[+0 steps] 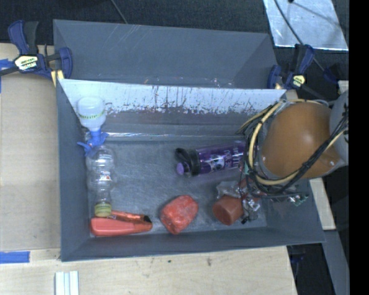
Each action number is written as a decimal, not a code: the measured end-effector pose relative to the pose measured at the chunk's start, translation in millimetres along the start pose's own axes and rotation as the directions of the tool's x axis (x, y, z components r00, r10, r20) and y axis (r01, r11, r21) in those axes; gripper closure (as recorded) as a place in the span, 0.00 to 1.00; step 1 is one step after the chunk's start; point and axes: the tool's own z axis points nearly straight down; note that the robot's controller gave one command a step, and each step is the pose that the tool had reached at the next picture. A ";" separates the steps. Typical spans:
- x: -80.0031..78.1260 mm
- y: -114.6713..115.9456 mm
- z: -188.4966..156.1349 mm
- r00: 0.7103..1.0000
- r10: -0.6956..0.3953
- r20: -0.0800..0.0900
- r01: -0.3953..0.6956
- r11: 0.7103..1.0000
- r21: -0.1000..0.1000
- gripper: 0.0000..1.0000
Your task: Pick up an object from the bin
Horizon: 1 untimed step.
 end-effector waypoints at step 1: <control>0.7 0.8 -10.9 1.000 0.001 -0.003 -0.001 1.000 -0.004 1.00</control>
Offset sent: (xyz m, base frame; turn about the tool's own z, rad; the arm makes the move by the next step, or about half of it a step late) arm 0.0000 -0.0001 0.0844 0.0000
